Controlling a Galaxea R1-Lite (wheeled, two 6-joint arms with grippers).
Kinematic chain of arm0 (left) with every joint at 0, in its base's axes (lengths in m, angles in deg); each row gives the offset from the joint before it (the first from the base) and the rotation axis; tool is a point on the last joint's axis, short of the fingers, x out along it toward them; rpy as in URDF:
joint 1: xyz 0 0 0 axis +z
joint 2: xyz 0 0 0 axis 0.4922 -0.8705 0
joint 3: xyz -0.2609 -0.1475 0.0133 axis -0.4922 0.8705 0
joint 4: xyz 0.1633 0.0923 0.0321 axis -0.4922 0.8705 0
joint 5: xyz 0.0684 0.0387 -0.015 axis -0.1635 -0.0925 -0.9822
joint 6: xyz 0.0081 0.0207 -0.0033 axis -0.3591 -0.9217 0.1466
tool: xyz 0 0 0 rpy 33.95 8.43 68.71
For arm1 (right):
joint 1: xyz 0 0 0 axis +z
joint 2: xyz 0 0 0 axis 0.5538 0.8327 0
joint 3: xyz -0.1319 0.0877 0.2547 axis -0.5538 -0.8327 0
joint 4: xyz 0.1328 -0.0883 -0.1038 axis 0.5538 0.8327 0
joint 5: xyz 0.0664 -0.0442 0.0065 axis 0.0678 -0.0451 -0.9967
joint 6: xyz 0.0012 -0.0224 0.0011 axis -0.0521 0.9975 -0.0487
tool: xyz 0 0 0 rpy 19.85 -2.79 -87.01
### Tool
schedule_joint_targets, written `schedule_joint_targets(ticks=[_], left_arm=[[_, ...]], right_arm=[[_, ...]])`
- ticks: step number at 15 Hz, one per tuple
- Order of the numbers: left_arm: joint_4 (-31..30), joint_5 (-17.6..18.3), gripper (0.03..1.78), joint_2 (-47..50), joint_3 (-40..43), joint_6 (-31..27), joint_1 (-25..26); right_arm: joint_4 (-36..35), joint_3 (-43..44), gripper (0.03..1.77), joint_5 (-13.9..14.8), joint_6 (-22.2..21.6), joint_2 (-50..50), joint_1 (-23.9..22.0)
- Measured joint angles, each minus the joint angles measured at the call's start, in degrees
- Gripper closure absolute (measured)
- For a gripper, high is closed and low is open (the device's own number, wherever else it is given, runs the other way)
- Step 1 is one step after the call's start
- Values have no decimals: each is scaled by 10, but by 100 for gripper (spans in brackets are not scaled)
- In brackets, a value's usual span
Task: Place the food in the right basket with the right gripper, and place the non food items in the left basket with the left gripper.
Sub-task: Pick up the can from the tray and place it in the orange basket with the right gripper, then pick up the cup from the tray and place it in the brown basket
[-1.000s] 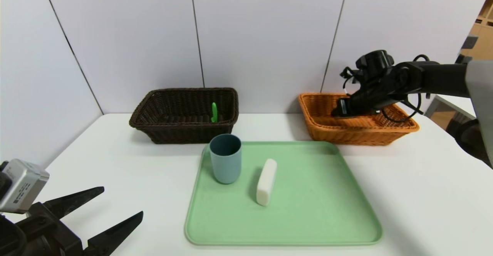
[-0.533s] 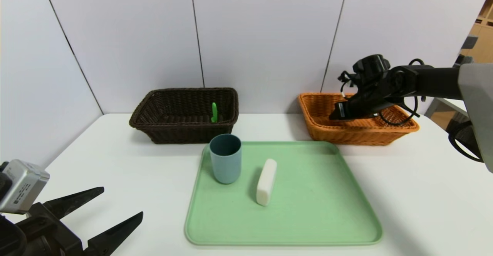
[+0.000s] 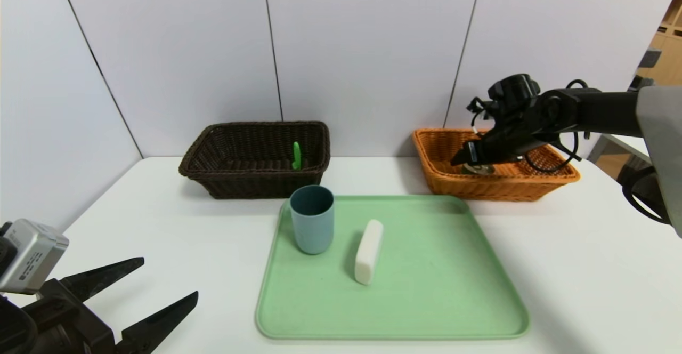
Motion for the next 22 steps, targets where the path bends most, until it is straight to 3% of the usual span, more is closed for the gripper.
schedule_joint_targets(ticks=[10, 22], left_arm=[[0, 0, 12, -1, -4, 0, 0], [0, 1, 12, 1, -7, -6, 0]], right_arm=[[13, -49, 15, -4, 40, -122, 6], [-6, -341, 11, -25, 34, -468, 82]])
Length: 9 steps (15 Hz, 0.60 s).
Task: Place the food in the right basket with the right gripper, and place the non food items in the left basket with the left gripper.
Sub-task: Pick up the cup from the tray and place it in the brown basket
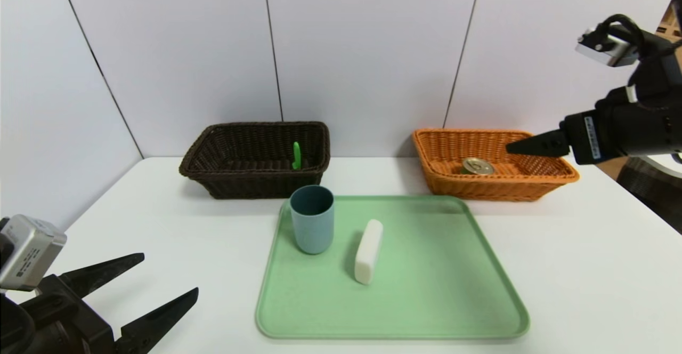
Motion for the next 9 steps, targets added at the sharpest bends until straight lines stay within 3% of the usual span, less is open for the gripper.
schedule_joint_targets(ticks=[9], left_arm=[[0, 2, 12, -1, 4, 0, -1]], right_arm=[[-208, -350, 11, 2, 0, -196, 37]])
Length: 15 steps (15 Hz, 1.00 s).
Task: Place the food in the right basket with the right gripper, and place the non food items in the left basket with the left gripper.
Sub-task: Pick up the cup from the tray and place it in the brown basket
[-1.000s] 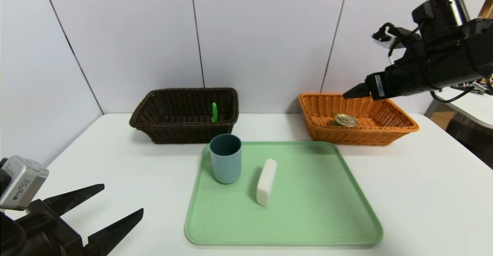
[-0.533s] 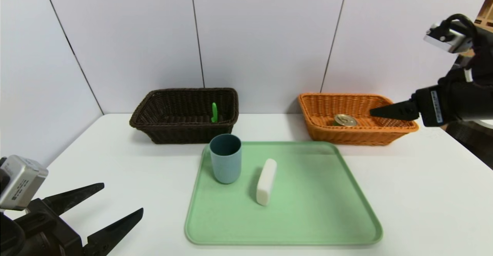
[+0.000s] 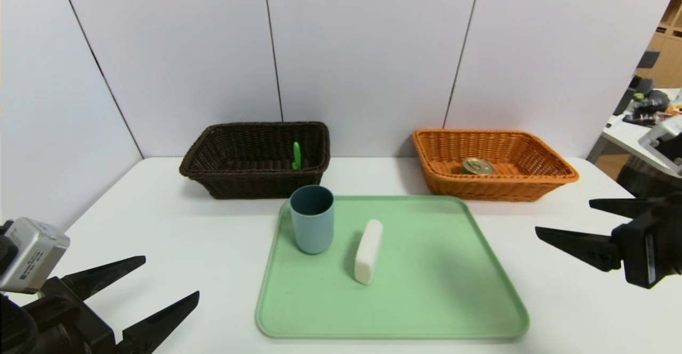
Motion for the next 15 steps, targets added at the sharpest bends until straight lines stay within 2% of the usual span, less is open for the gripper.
schedule_joint_targets(ticks=[3, 9, 12, 15], left_arm=[[0, 1, 12, 0, 1, 1, 0], [-5, 12, 12, -9, 3, 5, -18], [-66, 11, 12, -47, 16, 4, -39], [-191, 8, 12, -129, 44, 2, -58]], right_arm=[[-57, -61, 11, 3, 0, -37, 2], [-59, -74, 11, 4, 1, -55, 2], [-58, -78, 11, 4, 0, -59, 2], [-59, -91, 11, 4, 1, -67, 2]])
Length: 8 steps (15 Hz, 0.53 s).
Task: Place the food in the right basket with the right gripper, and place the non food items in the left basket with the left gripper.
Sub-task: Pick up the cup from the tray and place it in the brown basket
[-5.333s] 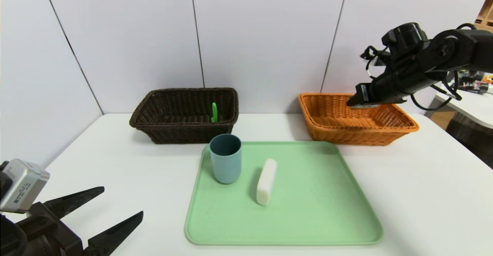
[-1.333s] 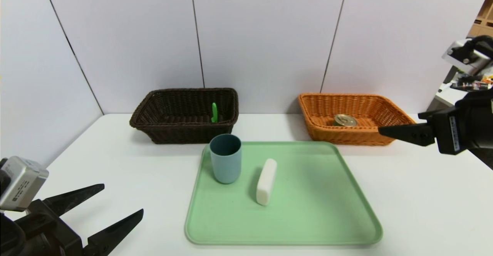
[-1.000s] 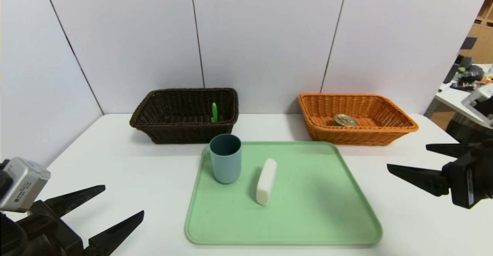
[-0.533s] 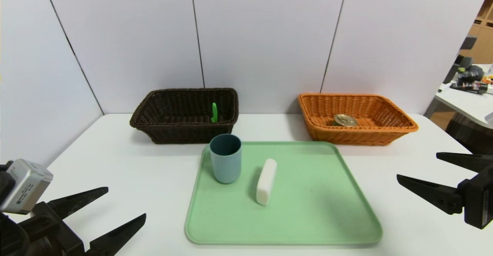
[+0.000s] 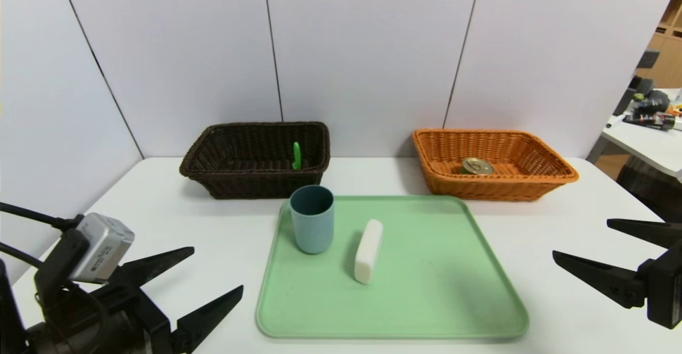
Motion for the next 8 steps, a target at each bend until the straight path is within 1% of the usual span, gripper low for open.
schedule_joint_targets(ticks=[4, 8], left_arm=[[-182, -2, 12, -134, 34, -3, -22], [-348, -7, 12, -271, 51, -7, -40]], right_arm=[[0, -20, 11, -1, 1, -13, 0], [-1, -28, 11, 0, 2, -19, 0]])
